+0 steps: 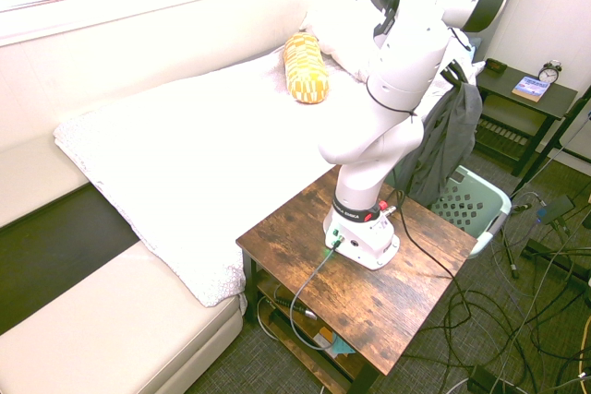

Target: Put my clothes in the laundry bag

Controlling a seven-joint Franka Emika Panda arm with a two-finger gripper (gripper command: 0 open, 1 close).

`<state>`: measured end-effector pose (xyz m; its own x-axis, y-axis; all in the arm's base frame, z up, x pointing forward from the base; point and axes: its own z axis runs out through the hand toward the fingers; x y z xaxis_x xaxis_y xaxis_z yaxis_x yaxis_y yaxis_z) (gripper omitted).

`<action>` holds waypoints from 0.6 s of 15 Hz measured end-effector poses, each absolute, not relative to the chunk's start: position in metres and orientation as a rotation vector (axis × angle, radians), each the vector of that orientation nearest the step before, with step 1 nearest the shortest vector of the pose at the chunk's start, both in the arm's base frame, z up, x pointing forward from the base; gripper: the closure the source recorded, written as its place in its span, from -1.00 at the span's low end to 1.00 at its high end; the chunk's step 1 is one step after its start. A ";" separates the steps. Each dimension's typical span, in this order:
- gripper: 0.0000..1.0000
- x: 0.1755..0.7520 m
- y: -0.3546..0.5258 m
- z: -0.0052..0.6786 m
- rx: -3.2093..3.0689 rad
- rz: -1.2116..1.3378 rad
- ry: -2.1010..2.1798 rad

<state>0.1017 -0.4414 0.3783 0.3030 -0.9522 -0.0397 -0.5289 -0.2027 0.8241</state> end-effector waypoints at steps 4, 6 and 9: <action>-1.00 0.132 -0.445 0.358 1.906 -0.536 -1.561; -1.00 0.185 -0.437 0.388 1.970 -0.397 -1.655; -1.00 0.304 -0.377 0.420 2.061 -0.143 -1.787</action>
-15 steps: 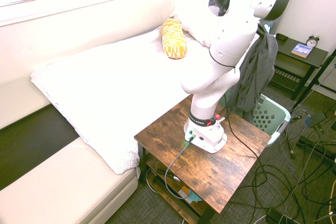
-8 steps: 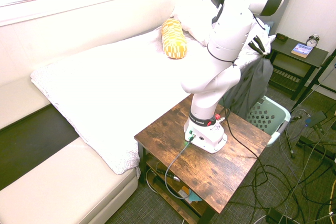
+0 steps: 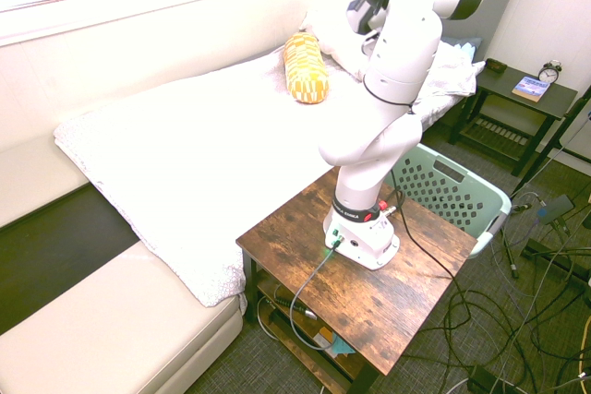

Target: Put my clothes in the laundry bag

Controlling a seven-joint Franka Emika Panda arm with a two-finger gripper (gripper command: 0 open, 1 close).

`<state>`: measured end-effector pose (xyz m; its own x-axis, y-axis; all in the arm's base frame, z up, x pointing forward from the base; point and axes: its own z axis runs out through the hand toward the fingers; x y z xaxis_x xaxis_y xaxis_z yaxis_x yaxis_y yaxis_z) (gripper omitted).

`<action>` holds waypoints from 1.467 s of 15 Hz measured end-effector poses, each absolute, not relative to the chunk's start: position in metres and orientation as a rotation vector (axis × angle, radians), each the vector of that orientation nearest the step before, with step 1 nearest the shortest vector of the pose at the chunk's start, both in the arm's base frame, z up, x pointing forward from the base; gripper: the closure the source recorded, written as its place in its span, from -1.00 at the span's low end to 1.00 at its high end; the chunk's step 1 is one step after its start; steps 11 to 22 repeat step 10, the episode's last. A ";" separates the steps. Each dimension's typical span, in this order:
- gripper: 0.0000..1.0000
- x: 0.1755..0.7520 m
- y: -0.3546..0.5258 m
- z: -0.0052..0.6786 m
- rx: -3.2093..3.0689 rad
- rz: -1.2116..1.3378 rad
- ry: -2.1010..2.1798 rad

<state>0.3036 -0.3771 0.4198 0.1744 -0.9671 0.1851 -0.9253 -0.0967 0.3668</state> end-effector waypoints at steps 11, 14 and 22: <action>-1.00 0.550 -0.016 0.358 2.678 0.149 -1.654; -1.00 0.550 -0.016 0.358 2.678 0.149 -1.654; -1.00 0.550 -0.016 0.358 2.678 0.149 -1.654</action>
